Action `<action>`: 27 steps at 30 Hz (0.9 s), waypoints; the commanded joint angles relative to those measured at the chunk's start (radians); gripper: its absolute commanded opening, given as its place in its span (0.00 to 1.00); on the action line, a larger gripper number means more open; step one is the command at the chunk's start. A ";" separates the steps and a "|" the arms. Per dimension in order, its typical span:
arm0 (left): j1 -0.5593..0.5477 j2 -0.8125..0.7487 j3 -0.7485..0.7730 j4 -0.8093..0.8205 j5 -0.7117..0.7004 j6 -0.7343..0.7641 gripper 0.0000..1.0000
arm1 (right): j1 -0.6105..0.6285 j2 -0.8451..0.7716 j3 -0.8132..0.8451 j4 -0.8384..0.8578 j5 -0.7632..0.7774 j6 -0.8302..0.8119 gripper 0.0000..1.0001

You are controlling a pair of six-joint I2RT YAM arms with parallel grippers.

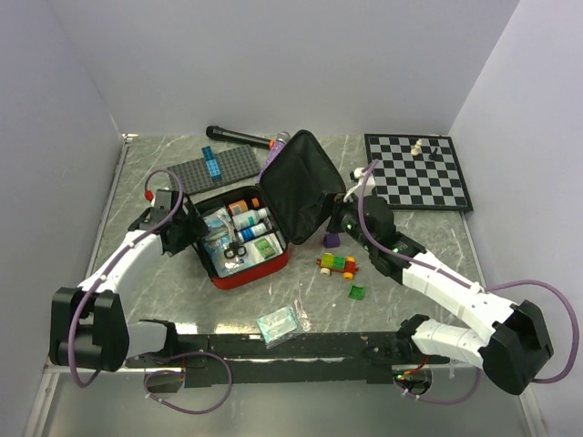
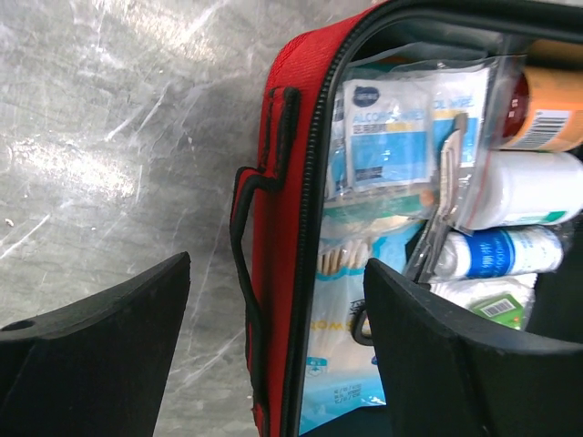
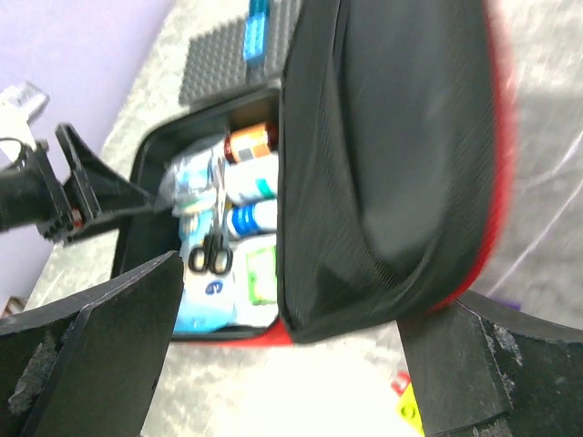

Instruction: Organize the medicine kit

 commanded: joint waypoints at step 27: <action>0.002 0.207 0.169 0.069 0.061 0.068 0.50 | -0.175 0.077 0.237 -0.107 -0.236 -0.061 0.22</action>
